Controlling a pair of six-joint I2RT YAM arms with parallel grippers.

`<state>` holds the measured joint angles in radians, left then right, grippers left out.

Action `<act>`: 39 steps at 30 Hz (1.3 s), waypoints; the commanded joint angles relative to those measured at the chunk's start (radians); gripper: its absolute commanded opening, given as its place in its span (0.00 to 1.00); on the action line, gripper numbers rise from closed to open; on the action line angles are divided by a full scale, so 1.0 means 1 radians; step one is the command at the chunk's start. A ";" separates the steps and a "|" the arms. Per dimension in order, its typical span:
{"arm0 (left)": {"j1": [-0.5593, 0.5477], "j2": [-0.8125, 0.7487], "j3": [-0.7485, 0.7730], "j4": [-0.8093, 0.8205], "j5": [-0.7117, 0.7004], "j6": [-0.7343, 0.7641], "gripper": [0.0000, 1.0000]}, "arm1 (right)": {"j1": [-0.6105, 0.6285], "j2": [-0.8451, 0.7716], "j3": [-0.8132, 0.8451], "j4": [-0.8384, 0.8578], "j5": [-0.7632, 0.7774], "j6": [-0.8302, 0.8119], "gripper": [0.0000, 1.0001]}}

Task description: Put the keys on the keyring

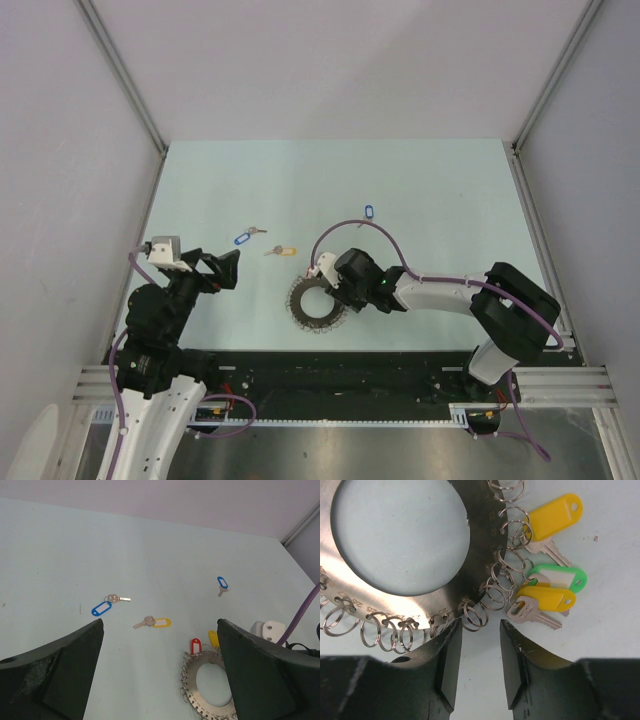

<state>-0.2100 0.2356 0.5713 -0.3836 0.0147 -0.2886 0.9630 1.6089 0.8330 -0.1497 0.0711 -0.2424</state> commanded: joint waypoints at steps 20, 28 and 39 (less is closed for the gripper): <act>0.004 -0.009 0.024 0.023 0.028 -0.003 1.00 | -0.066 -0.046 0.023 0.036 -0.163 0.058 0.11; 0.004 -0.012 0.024 0.022 0.027 -0.003 1.00 | -0.107 -0.135 0.020 0.064 -0.248 0.146 0.00; 0.004 -0.013 0.022 0.020 0.025 -0.003 1.00 | -0.109 -0.093 -0.017 -0.010 -0.202 0.225 0.10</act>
<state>-0.2092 0.2302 0.5713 -0.3836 0.0154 -0.2886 0.8532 1.5150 0.8223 -0.1314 -0.1467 -0.0635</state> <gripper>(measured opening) 0.996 0.075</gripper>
